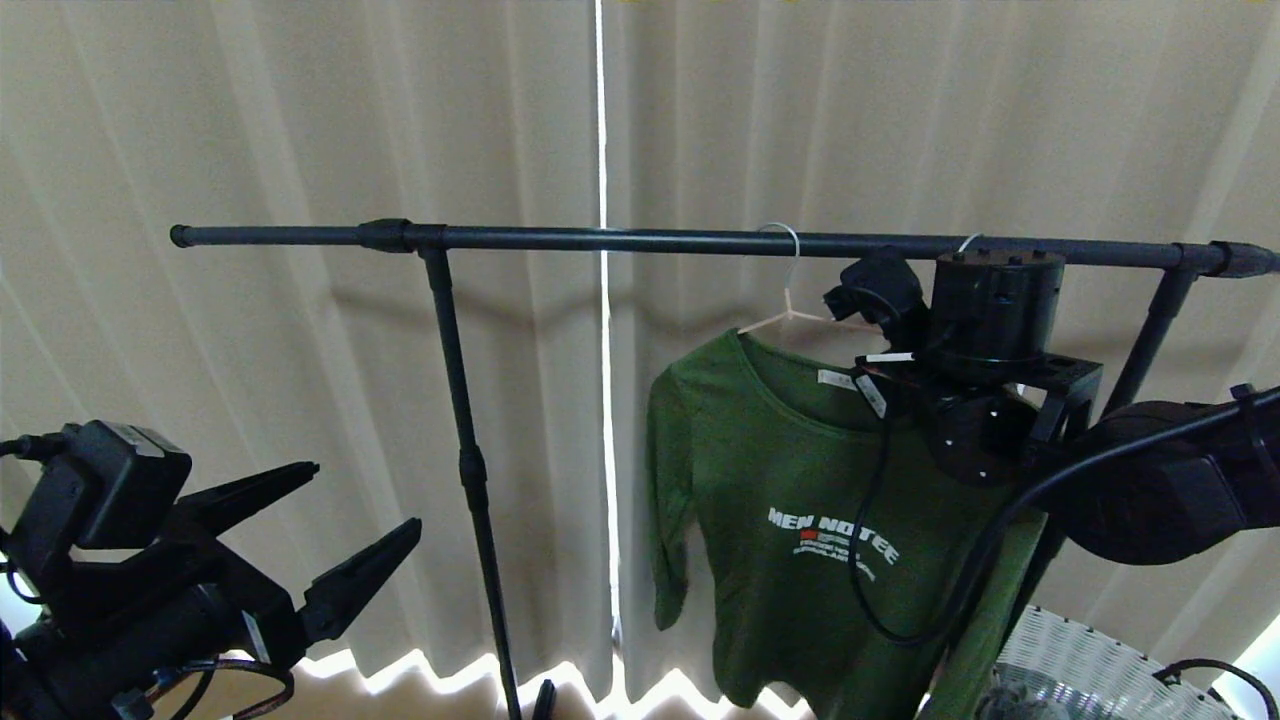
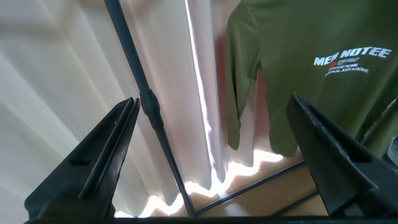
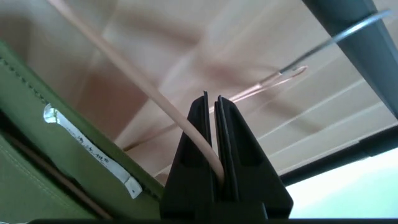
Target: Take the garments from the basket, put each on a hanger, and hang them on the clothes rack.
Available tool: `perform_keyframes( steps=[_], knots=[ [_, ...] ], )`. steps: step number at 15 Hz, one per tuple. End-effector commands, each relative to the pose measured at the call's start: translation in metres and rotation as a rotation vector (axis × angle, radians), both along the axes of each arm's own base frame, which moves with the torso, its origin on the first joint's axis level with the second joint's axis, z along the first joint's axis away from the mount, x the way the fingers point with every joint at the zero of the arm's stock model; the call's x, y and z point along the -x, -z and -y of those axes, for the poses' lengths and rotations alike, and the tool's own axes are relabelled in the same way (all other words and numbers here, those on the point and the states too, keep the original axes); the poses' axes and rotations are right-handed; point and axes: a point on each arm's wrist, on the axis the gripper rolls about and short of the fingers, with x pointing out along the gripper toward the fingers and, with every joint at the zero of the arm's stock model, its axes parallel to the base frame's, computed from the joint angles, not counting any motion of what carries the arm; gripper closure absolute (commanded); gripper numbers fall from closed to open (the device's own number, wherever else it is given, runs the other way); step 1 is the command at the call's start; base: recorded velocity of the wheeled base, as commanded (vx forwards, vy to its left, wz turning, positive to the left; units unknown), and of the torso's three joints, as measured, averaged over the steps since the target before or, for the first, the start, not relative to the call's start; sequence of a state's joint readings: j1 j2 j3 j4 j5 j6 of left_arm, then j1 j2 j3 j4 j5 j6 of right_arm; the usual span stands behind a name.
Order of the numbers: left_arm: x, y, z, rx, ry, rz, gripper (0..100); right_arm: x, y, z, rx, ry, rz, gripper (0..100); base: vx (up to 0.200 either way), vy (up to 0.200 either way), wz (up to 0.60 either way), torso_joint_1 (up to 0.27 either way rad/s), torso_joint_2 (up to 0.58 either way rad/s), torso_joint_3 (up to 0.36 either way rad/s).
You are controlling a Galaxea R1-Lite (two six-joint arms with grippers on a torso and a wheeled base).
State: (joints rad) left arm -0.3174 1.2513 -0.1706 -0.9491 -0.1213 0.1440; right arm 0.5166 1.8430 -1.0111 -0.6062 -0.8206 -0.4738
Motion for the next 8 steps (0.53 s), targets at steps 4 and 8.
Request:
perform_keyframes(
  steps=[4, 8],
  knots=[
    [0.0002, -0.0001, -0.0001, -0.001, 0.000, 0.002, 0, 0.0029, -0.0010, -0.0048, -0.016, -0.025, 0.011, 0, 0.000, 0.000, 0.00, 0.000, 0.00, 0.000],
    [0.0002, -0.0001, -0.0001, 0.000, 0.000, 0.001, 0, 0.0023, -0.0036, -0.0074, -0.076, -0.108, 0.054, 0, 0.000, 0.000, 0.00, 0.000, 0.00, 0.000]
  ],
)
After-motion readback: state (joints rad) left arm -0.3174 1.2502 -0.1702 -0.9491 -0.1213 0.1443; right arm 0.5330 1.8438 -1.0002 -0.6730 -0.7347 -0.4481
